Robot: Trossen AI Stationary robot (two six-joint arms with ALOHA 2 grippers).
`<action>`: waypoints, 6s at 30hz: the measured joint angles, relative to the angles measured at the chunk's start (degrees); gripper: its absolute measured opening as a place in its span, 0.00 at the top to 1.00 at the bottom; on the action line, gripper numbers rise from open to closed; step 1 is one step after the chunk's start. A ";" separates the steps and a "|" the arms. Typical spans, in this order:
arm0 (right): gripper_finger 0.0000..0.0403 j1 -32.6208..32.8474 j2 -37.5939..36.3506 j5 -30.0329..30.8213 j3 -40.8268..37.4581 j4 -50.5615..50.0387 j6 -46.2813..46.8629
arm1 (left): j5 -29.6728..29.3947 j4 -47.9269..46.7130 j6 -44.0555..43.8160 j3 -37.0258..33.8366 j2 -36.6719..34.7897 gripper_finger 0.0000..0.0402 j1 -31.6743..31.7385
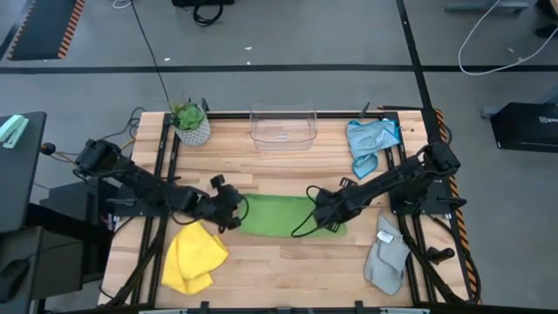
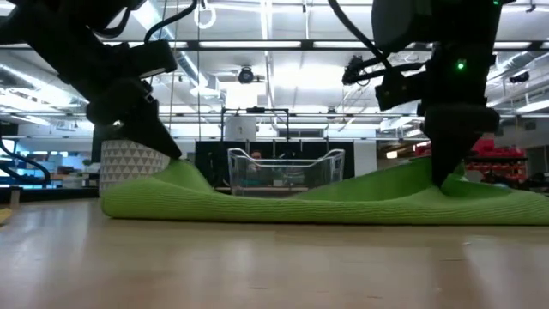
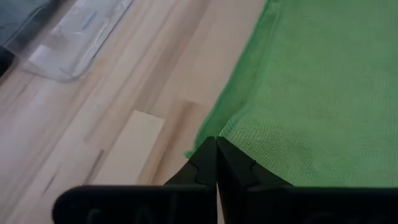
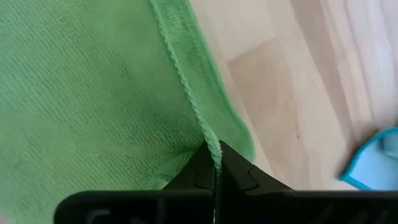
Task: Fold microfiber towels
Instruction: Fold the green microfiber cloth
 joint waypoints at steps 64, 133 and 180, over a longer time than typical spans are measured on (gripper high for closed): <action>0.98 -4.89 -14.52 1.36 -28.44 40.97 4.96 | 28.69 26.67 14.61 0.29 19.89 0.97 10.01; 0.99 -11.24 -17.09 -4.64 -19.68 44.64 -16.48 | 31.88 39.18 8.99 9.04 31.13 0.97 -2.32; 0.99 -17.63 0.78 -9.14 3.17 47.39 -36.96 | 16.02 55.95 8.54 -12.24 13.22 0.99 -7.33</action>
